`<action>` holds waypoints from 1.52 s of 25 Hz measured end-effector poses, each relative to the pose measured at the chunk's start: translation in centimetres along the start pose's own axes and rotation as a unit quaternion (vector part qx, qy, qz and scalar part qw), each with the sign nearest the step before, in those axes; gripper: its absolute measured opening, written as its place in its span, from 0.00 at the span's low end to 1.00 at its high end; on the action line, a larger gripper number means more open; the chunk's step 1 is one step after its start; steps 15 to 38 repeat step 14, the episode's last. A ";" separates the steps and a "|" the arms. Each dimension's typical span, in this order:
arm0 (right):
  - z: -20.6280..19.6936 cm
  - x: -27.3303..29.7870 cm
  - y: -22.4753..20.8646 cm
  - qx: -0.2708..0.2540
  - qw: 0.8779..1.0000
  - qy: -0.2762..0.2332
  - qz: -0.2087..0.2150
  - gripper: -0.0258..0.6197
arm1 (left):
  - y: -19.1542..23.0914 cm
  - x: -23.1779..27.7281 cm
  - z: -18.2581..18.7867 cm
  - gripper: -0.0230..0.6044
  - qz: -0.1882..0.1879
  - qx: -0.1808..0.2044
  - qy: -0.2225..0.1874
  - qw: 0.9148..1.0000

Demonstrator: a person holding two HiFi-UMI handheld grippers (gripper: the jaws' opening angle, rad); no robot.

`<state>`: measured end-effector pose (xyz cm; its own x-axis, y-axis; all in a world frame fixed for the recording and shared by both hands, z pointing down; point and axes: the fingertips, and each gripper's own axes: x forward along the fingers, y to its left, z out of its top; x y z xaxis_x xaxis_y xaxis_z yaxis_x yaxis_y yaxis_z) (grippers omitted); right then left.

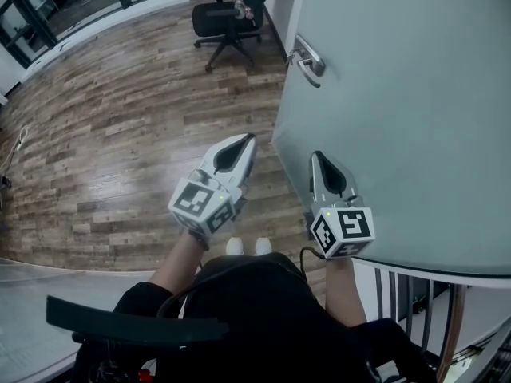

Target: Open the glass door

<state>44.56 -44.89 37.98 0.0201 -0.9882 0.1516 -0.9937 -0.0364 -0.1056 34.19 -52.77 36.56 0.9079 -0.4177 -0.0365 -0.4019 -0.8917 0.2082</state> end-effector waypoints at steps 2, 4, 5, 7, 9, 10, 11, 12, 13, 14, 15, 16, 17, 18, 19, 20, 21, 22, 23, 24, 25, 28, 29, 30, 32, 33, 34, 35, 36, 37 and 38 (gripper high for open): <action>0.2 -0.2 0.5 0.001 1.000 -0.003 0.000 0.04 | 0.1 -0.3 0.0 0.04 -0.002 -0.002 0.000 1.000; 0.5 -0.5 0.9 0.001 1.000 -0.006 -0.002 0.04 | 0.1 -0.6 0.1 0.04 -0.005 -0.003 -0.002 1.000; 0.6 -0.6 1.0 0.000 1.000 -0.008 -0.004 0.04 | 0.1 -0.6 0.2 0.04 -0.006 -0.003 -0.003 1.000; 0.7 -0.5 1.0 0.000 1.000 -0.008 -0.008 0.04 | 0.1 -0.6 0.5 0.04 -0.008 -0.004 -0.005 1.000; 0.6 -0.3 0.9 0.001 1.000 -0.007 -0.013 0.04 | 0.3 -0.4 0.5 0.04 -0.011 -0.004 -0.005 1.000; 0.5 -0.3 0.9 0.002 1.000 -0.006 -0.014 0.04 | 0.3 -0.4 0.5 0.04 -0.012 -0.004 -0.005 1.000; 0.4 -0.2 0.9 0.002 1.000 -0.005 -0.015 0.04 | 0.4 -0.4 0.5 0.04 -0.013 -0.004 -0.005 1.000; 0.3 -0.2 1.0 0.002 1.000 -0.003 -0.016 0.04 | 0.5 -0.5 0.5 0.04 -0.013 -0.004 -0.006 1.000; 0.2 -0.1 1.1 0.002 1.000 -0.002 -0.018 0.04 | 0.7 -0.5 0.5 0.04 -0.013 -0.005 -0.006 1.000; 0.1 -0.1 1.1 0.001 1.000 0.000 -0.019 0.04 | 0.8 -0.6 0.4 0.04 -0.012 -0.005 -0.006 1.000; 0.1 -0.1 1.1 0.001 1.000 0.000 -0.019 0.04 | 0.8 -0.6 0.4 0.04 -0.012 -0.005 -0.006 1.000; 0.1 -0.1 1.1 0.001 1.000 0.000 -0.019 0.04 | 0.8 -0.6 0.4 0.04 -0.012 -0.005 -0.006 1.000; 0.1 -0.1 1.1 0.001 1.000 0.000 -0.019 0.04 | 0.8 -0.6 0.4 0.04 -0.012 -0.005 -0.006 1.000; 0.1 -0.1 1.1 0.001 1.000 0.000 -0.019 0.04 | 0.8 -0.6 0.4 0.04 -0.012 -0.005 -0.006 1.000; 0.1 -0.1 1.1 0.001 1.000 0.000 -0.019 0.04 | 0.8 -0.6 0.4 0.04 -0.012 -0.005 -0.006 1.000; 0.1 -0.1 1.1 0.001 1.000 0.000 -0.019 0.04 | 0.8 -0.6 0.4 0.04 -0.012 -0.005 -0.006 1.000; 0.1 -0.1 1.1 0.001 1.000 0.000 -0.019 0.04 | 0.8 -0.6 0.4 0.04 -0.012 -0.005 -0.006 1.000; 0.1 -0.1 1.1 0.001 1.000 0.000 -0.019 0.04 | 0.8 -0.6 0.4 0.04 -0.012 -0.005 -0.006 1.000; 0.1 -0.1 1.1 0.001 1.000 0.000 -0.019 0.04 | 0.8 -0.6 0.4 0.04 -0.012 -0.005 -0.006 1.000; 0.1 -0.1 1.1 0.001 1.000 0.000 -0.019 0.04 | 0.8 -0.6 0.4 0.04 -0.012 -0.005 -0.006 1.000; 0.1 -0.1 1.1 0.001 1.000 0.000 -0.019 0.04 | 0.8 -0.6 0.4 0.04 -0.012 -0.005 -0.006 1.000; 0.1 -0.1 1.1 0.001 1.000 0.000 -0.019 0.04 | 0.8 -0.6 0.4 0.04 -0.012 -0.005 -0.006 1.000; 0.1 -0.1 1.1 0.001 1.000 0.000 -0.019 0.04 | 0.8 -0.6 0.4 0.04 -0.012 -0.005 -0.006 1.000; 0.1 -0.1 1.1 0.001 1.000 0.000 -0.019 0.04 | 0.8 -0.6 0.4 0.04 -0.012 -0.005 -0.006 1.000; 0.1 -0.1 1.1 0.001 1.000 0.000 -0.019 0.04 | 0.8 -0.6 0.4 0.04 -0.012 -0.005 -0.006 1.000; 0.1 -0.1 1.1 0.001 1.000 0.000 -0.019 0.04 | 0.8 -0.6 0.4 0.04 -0.012 -0.005 -0.006 1.000; 0.1 -0.1 1.1 0.001 1.000 0.000 -0.019 0.04 | 0.8 -0.6 0.4 0.04 -0.012 -0.005 -0.006 1.000; 0.1 -0.1 1.1 0.001 1.000 0.000 -0.019 0.04 | 0.8 -0.6 0.4 0.04 -0.012 -0.005 -0.006 1.000; 0.1 -0.1 1.1 0.001 1.000 0.000 -0.019 0.04 | 0.8 -0.6 0.4 0.04 -0.012 -0.005 -0.006 1.000; 0.1 -0.1 1.1 0.001 1.000 0.000 -0.019 0.04 | 0.8 -0.6 0.4 0.04 -0.012 -0.005 -0.006 1.000; 0.1 -0.1 1.1 0.001 1.000 0.000 -0.019 0.04 | 0.8 -0.6 0.4 0.04 -0.012 -0.005 -0.006 1.000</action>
